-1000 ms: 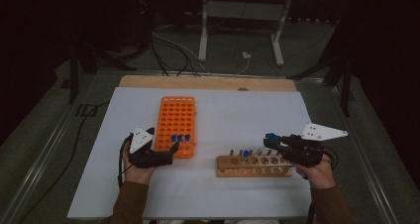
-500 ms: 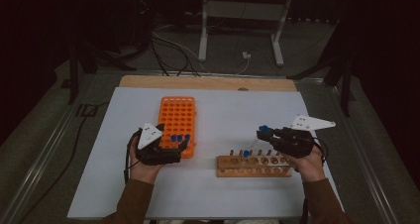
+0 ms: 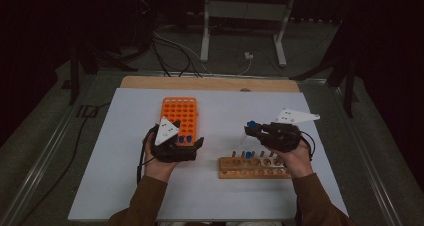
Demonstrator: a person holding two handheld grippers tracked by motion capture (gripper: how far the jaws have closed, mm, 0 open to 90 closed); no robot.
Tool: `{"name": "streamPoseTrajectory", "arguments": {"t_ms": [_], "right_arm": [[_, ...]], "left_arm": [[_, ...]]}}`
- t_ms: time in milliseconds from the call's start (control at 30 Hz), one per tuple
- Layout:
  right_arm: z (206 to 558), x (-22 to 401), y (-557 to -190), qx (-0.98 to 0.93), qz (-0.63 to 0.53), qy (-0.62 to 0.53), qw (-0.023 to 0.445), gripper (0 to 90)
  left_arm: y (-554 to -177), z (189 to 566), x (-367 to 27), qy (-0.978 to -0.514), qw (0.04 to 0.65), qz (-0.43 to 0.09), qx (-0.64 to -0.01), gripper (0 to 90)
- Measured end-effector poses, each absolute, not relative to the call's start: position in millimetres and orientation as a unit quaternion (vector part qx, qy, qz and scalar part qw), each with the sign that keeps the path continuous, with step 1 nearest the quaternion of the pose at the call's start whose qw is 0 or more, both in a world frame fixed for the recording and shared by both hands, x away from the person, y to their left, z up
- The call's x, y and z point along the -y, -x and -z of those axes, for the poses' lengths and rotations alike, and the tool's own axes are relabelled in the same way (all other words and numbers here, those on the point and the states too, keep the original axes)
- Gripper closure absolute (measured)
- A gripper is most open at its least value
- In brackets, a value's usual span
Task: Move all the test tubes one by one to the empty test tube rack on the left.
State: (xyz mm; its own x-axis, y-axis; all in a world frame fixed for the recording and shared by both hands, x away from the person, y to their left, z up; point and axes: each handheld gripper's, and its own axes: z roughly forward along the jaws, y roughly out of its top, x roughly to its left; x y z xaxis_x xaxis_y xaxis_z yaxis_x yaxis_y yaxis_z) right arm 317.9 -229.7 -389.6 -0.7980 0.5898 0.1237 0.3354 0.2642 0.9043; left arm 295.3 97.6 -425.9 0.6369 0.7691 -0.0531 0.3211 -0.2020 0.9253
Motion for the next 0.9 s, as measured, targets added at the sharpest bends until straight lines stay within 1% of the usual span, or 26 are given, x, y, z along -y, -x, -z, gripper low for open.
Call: {"name": "streamPoseTrajectory", "arguments": {"t_ms": [133, 167, 233, 300, 400, 533, 667, 733, 900], "right_arm": [[391, 218, -322, -0.788, -0.529, -0.293, 0.114, 76.9], [391, 215, -323, -0.789, -0.529, -0.293, 0.113, 77.0], [392, 210, -325, -0.79, -0.528, -0.293, 0.11, 76.9], [393, 205, -325, -0.79, -0.528, -0.293, 0.108, 77.0], [394, 199, -325, -0.791, -0.527, -0.291, 0.106, 76.9], [395, 193, -326, -0.792, -0.527, -0.292, 0.103, 76.9], [395, 186, -326, -0.791, -0.529, -0.29, 0.102, 76.9], [395, 184, -325, -0.791, -0.531, -0.288, 0.101, 76.9], [395, 178, -324, -0.792, -0.532, -0.283, 0.097, 76.9]], "left_arm": [[-297, 425, -85, -0.751, 0.514, -0.213, -0.355, 9.0], [-297, 425, -82, -0.753, 0.515, -0.212, -0.351, 10.9], [-298, 425, -77, -0.758, 0.514, -0.209, -0.343, 17.6], [-298, 426, -71, -0.761, 0.514, -0.208, -0.336, 21.1], [-299, 426, -63, -0.766, 0.516, -0.203, -0.326, 24.5], [-299, 428, -52, -0.772, 0.516, -0.198, -0.313, 26.7], [-300, 429, -45, -0.775, 0.518, -0.189, -0.307, 31.9], [-301, 430, -41, -0.776, 0.518, -0.187, -0.307, 36.2], [-301, 430, -37, -0.777, 0.516, -0.192, -0.304, 55.0]]}}
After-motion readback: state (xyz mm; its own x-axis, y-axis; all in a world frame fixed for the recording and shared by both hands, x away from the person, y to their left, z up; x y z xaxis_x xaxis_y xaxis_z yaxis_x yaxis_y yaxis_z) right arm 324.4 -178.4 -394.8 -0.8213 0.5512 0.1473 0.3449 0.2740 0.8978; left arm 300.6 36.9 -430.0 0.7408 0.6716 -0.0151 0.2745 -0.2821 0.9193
